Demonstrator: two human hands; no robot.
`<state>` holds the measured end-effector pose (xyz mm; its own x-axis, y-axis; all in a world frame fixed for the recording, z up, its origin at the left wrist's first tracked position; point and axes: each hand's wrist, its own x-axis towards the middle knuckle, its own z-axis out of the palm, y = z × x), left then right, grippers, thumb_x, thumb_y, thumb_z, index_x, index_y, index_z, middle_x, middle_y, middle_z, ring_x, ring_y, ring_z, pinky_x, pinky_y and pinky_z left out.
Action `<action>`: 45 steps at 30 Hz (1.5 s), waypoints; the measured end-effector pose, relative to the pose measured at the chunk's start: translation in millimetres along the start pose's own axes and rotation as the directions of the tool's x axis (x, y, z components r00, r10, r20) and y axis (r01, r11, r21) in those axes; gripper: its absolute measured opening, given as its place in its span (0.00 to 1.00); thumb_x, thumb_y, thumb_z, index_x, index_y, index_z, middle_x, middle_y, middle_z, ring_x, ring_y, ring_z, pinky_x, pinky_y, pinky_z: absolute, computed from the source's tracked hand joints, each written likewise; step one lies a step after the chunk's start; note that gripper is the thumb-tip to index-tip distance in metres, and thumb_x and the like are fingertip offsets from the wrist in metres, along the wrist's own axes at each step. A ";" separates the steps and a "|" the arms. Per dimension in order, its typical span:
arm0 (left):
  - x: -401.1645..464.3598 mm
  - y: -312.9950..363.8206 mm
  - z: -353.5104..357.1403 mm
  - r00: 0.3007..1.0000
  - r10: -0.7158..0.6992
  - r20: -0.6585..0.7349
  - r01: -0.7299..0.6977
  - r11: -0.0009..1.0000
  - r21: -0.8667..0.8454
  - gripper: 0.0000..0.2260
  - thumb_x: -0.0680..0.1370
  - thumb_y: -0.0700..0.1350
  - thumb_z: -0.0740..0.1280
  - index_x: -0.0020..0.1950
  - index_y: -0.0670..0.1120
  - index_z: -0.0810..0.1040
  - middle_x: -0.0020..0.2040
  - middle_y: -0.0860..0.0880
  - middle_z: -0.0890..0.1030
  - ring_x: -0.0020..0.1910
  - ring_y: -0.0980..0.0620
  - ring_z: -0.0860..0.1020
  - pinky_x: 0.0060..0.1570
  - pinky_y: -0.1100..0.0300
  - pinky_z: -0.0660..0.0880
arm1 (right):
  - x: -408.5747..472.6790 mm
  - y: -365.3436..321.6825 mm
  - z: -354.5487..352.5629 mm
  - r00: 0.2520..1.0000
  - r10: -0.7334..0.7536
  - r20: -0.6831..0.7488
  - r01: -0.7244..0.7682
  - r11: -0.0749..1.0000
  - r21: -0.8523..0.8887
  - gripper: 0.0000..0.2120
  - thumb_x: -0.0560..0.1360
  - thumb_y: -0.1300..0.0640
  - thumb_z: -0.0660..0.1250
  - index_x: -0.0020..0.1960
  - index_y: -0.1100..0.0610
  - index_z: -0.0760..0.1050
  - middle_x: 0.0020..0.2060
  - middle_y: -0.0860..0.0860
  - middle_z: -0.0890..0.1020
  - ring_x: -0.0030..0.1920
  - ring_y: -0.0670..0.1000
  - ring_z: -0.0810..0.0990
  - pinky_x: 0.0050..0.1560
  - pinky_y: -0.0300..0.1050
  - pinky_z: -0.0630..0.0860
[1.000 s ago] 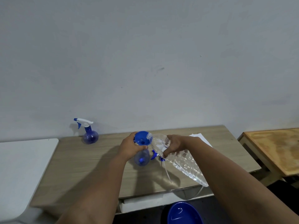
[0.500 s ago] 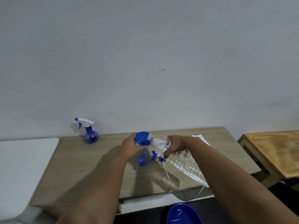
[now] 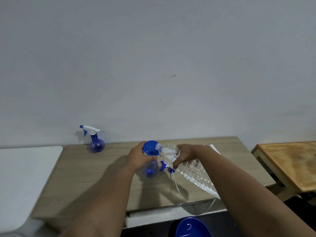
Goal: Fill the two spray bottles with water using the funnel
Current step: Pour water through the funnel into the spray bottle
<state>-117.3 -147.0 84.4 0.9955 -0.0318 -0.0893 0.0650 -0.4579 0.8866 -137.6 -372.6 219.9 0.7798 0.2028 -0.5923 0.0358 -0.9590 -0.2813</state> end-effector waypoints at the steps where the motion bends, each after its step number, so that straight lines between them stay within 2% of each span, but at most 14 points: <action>1: 0.0 -0.2 -0.3 1.000 0.001 0.003 -0.001 1.000 0.000 0.30 0.61 0.50 0.82 0.62 0.57 0.77 0.52 0.60 0.83 0.51 0.58 0.81 0.56 0.53 0.80 | 0.4 -0.1 -0.2 1.000 -0.003 0.000 0.003 1.000 -0.001 0.18 0.75 0.52 0.77 0.59 0.58 0.74 0.37 0.47 0.78 0.34 0.44 0.77 0.23 0.32 0.72; 3: -0.4 -0.1 -0.5 1.000 0.004 0.005 -0.004 1.000 0.003 0.30 0.61 0.50 0.82 0.62 0.57 0.77 0.52 0.59 0.83 0.51 0.58 0.81 0.56 0.53 0.80 | 1.0 -0.6 -0.8 1.000 -0.001 0.004 0.001 1.000 0.003 0.19 0.75 0.53 0.77 0.60 0.59 0.75 0.37 0.48 0.78 0.34 0.45 0.77 0.21 0.31 0.71; 6: -0.4 0.1 -0.2 1.000 0.002 0.002 -0.002 1.000 -0.001 0.30 0.62 0.48 0.82 0.62 0.56 0.77 0.52 0.59 0.83 0.51 0.58 0.81 0.56 0.54 0.80 | 4.6 0.5 -0.7 1.000 0.018 0.004 -0.018 1.000 -0.008 0.26 0.73 0.50 0.79 0.65 0.61 0.76 0.38 0.49 0.79 0.34 0.46 0.78 0.22 0.34 0.73; 10: 0.3 1.2 0.2 1.000 -0.003 0.004 0.003 1.000 0.004 0.30 0.62 0.49 0.82 0.62 0.57 0.77 0.51 0.60 0.83 0.50 0.58 0.81 0.55 0.55 0.80 | 7.8 3.8 -1.2 1.000 0.017 0.001 -0.017 1.000 -0.007 0.27 0.72 0.49 0.80 0.65 0.59 0.76 0.41 0.49 0.80 0.35 0.46 0.79 0.23 0.35 0.74; 15: 0.4 2.9 0.6 1.000 -0.002 0.007 0.002 1.000 0.010 0.30 0.63 0.48 0.82 0.63 0.55 0.77 0.53 0.58 0.83 0.52 0.57 0.81 0.56 0.55 0.79 | 13.1 6.7 0.4 1.000 0.013 0.005 -0.013 1.000 0.001 0.27 0.72 0.50 0.80 0.65 0.61 0.77 0.53 0.56 0.83 0.38 0.49 0.81 0.22 0.35 0.75; 19: 0.5 2.8 0.1 1.000 -0.008 0.007 0.008 1.000 0.011 0.31 0.62 0.49 0.82 0.63 0.56 0.77 0.53 0.59 0.83 0.52 0.57 0.81 0.55 0.55 0.79 | 12.7 6.3 -1.1 1.000 -0.004 0.014 0.003 1.000 0.002 0.21 0.73 0.50 0.79 0.59 0.58 0.76 0.45 0.50 0.81 0.38 0.47 0.80 0.22 0.33 0.74; 24: -1.2 2.5 0.5 1.000 -0.012 0.007 0.012 1.000 0.003 0.31 0.62 0.49 0.82 0.63 0.57 0.77 0.53 0.59 0.83 0.53 0.56 0.81 0.57 0.53 0.79 | 15.2 6.4 -1.7 1.000 -0.015 0.024 0.015 1.000 0.006 0.17 0.70 0.49 0.81 0.52 0.51 0.76 0.47 0.50 0.82 0.42 0.48 0.83 0.29 0.36 0.76; 27: -1.9 1.7 -0.1 1.000 -0.016 0.010 0.016 1.000 -0.003 0.31 0.60 0.51 0.82 0.62 0.58 0.77 0.52 0.59 0.83 0.52 0.57 0.81 0.57 0.51 0.80 | 15.0 6.5 -1.4 1.000 -0.009 0.019 0.009 1.000 -0.008 0.22 0.70 0.49 0.80 0.58 0.54 0.77 0.52 0.52 0.82 0.43 0.48 0.83 0.28 0.36 0.76; 29: -1.6 1.3 -0.2 1.000 -0.015 0.010 0.015 1.000 -0.006 0.33 0.59 0.53 0.82 0.62 0.58 0.77 0.53 0.59 0.83 0.52 0.57 0.82 0.57 0.51 0.80 | 16.0 7.8 -0.4 1.000 -0.003 0.015 0.003 1.000 -0.010 0.25 0.70 0.48 0.81 0.61 0.56 0.77 0.55 0.54 0.83 0.46 0.51 0.84 0.31 0.38 0.78; 35: -2.3 3.2 -0.8 1.000 -0.010 0.010 0.010 1.000 0.012 0.32 0.61 0.51 0.83 0.62 0.58 0.76 0.54 0.58 0.83 0.54 0.55 0.81 0.58 0.52 0.79 | 19.8 12.0 2.6 1.000 0.007 0.002 -0.006 1.000 -0.016 0.30 0.68 0.46 0.81 0.64 0.56 0.76 0.59 0.54 0.82 0.56 0.55 0.84 0.37 0.42 0.78; 37: -3.1 4.2 -1.0 1.000 -0.008 0.007 0.008 1.000 0.012 0.30 0.62 0.49 0.83 0.60 0.59 0.75 0.53 0.58 0.83 0.54 0.54 0.81 0.58 0.52 0.79 | 21.3 13.0 2.8 1.000 0.003 0.004 -0.003 1.000 -0.020 0.31 0.68 0.46 0.81 0.65 0.57 0.76 0.60 0.54 0.82 0.57 0.56 0.84 0.45 0.45 0.81; 39: -3.7 5.0 -1.1 1.000 -0.004 0.008 0.004 1.000 0.014 0.29 0.63 0.48 0.83 0.59 0.60 0.74 0.53 0.59 0.82 0.53 0.54 0.81 0.58 0.53 0.79 | 23.1 14.3 3.5 1.000 0.006 0.011 -0.006 1.000 -0.029 0.31 0.67 0.45 0.82 0.65 0.55 0.76 0.59 0.54 0.83 0.57 0.55 0.83 0.51 0.48 0.81; 42: -4.0 5.4 -1.3 1.000 -0.006 0.009 0.006 1.000 0.018 0.29 0.62 0.49 0.82 0.59 0.61 0.74 0.52 0.59 0.83 0.52 0.55 0.81 0.58 0.53 0.79 | 24.2 14.8 3.9 1.000 0.014 0.016 -0.014 0.999 -0.033 0.31 0.65 0.44 0.82 0.62 0.54 0.75 0.57 0.53 0.83 0.54 0.54 0.85 0.45 0.48 0.83; 45: -3.8 4.8 -1.2 1.000 -0.012 0.010 0.012 1.000 0.018 0.29 0.62 0.49 0.82 0.57 0.62 0.74 0.52 0.59 0.83 0.52 0.56 0.82 0.57 0.52 0.79 | 24.0 14.9 4.1 1.000 0.020 0.012 -0.019 0.998 -0.053 0.36 0.59 0.40 0.82 0.62 0.53 0.76 0.55 0.51 0.84 0.53 0.54 0.85 0.53 0.53 0.85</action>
<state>-120.6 -148.1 89.5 0.9939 -0.0348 -0.1042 0.0753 -0.4745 0.8771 -121.0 -381.2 198.4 0.7730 0.1861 -0.6065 0.0539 -0.9718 -0.2295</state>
